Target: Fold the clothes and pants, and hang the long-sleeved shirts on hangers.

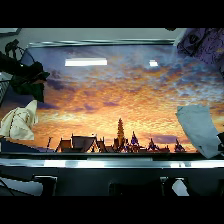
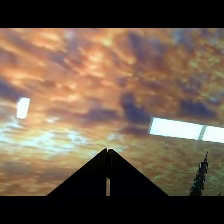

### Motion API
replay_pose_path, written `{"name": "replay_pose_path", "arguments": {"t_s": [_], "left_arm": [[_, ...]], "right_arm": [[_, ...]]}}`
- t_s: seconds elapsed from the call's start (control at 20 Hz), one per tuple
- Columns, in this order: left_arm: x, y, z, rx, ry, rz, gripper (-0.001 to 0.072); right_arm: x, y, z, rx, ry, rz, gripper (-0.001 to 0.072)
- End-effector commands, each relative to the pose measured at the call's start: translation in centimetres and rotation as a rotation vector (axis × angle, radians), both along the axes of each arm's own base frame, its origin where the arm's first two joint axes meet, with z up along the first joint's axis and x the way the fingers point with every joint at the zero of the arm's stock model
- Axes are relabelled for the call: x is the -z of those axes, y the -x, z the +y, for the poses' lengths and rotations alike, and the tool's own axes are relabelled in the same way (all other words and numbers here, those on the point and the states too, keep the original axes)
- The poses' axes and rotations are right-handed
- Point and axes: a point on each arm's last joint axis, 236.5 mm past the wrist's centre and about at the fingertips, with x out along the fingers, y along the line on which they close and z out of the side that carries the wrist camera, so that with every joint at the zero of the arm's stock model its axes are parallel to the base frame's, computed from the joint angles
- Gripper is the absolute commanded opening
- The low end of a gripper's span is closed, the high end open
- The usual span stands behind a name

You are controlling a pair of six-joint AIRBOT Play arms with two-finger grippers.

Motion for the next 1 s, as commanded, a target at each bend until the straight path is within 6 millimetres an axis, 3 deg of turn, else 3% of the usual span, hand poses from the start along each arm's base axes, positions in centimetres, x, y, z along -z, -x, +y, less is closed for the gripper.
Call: {"name": "replay_pose_path", "arguments": {"t_s": [0.0,0.15,0.3,0.35,0.5,0.65,0.8,0.95], "left_arm": [[0.0,0.0,0.0,0.000,0.000,0.000,0.0017],[0.0,0.0,0.0,0.000,0.000,0.000,0.0017],[0.0,0.0,0.0,0.000,0.000,0.000,0.0017],[0.0,0.0,0.0,0.001,0.000,0.000,0.0017],[0.0,0.0,0.0,0.000,0.000,0.000,0.0016],[0.0,-0.1,0.0,0.000,0.000,-0.002,0.0016],[-0.3,-0.3,-0.1,0.041,-0.018,-0.034,0.0015],[-2.4,-1.9,-0.9,0.109,-0.056,-0.170,0.0013]], "right_arm": [[0.3,1.0,0.5,0.013,-0.021,0.038,0.0031],[0.9,2.1,0.9,0.005,-0.033,0.084,0.0057],[0.8,2.7,0.6,-0.014,-0.023,0.113,0.0363],[0.5,2.3,0.3,-0.048,-0.012,0.106,0.0415],[-1.5,-1.3,-1.4,-0.139,0.053,-0.013,0.0412],[-4.6,-9.4,-0.5,-0.323,0.059,-0.318,0.0274],[-6.9,-16.4,4.7,-0.589,0.035,-0.527,0.0043],[-7.6,-20.7,12.5,-0.924,0.045,-0.556,0.0032]]}}
